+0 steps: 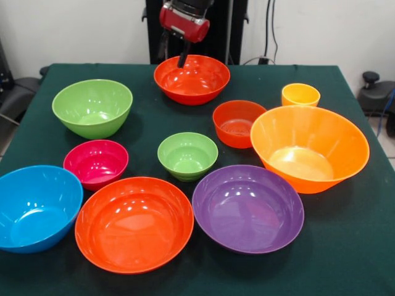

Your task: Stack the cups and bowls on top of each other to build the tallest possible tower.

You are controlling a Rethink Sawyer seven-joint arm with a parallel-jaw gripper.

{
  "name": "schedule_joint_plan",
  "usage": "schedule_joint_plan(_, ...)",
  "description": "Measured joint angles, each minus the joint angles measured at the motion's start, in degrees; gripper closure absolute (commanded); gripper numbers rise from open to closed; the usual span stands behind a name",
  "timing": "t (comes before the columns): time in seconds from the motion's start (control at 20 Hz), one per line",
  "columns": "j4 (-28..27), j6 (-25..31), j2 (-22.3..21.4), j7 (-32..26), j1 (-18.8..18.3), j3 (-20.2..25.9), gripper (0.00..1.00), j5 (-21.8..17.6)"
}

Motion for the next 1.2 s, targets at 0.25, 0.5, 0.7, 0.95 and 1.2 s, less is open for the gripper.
schedule_joint_plan(0.25, -0.8, -3.5, 2.4, 0.0, 0.7, -0.7, 0.0, 1.5)
schedule_joint_plan(0.5, -1.2, -7.6, 5.2, 0.0, 1.4, -1.5, 0.0, 3.1)
schedule_joint_plan(0.7, -1.7, -10.5, 7.5, 0.0, 1.4, -1.8, 0.0, 3.3)
schedule_joint_plan(0.95, -2.0, -13.0, 9.6, 0.0, 1.3, -2.1, 0.0, 3.3)
schedule_joint_plan(1.2, -2.1, -15.0, 11.0, 0.0, 0.9, -2.5, 0.0, 3.3)
